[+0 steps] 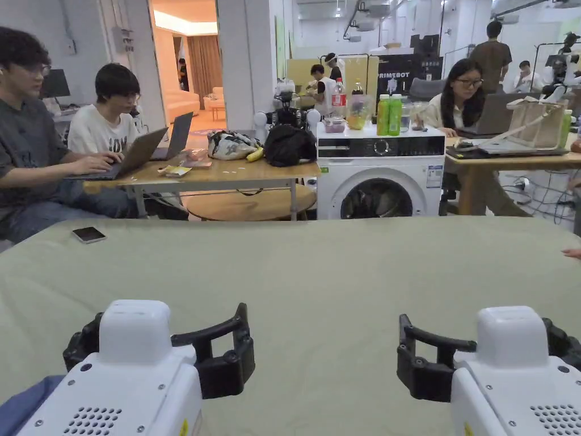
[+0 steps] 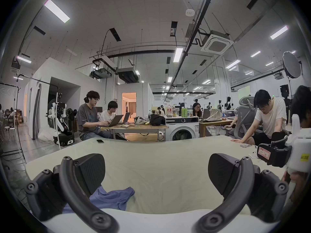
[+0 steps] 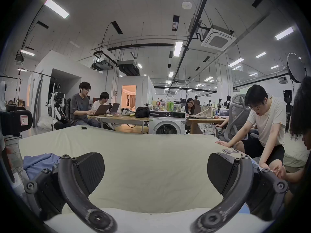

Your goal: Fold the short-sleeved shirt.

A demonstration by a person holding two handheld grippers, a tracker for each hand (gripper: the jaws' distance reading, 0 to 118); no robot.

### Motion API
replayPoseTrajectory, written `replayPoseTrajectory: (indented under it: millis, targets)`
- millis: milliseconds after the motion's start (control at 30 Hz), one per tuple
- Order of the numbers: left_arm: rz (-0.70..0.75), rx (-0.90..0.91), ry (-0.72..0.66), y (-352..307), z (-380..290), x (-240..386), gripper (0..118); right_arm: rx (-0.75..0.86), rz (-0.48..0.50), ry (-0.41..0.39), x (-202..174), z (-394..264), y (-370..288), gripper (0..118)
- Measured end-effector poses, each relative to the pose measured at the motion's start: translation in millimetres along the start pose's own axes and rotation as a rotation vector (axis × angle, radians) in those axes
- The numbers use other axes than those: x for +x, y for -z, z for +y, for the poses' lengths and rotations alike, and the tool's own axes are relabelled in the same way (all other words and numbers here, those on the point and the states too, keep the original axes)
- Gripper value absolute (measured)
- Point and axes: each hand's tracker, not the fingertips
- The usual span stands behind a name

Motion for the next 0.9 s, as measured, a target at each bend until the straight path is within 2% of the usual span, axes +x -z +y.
replayPoseTrajectory:
  millis: [367,633,900]
  targets:
    - [0.012,-0.028,-0.028,3.6,-3.5,-0.3,118,-0.018,0.007,-0.024,-3.5,-2.4,1.2,118]
    - [0.030,0.001,0.015,-0.8,-1.9,0.1,118,-0.015,0.029,0.027,-2.3,-0.7,1.4,118]
    - [0.018,0.012,0.019,5.0,1.4,-1.6,118,-0.006,0.036,0.005,-3.8,2.4,0.1,118]
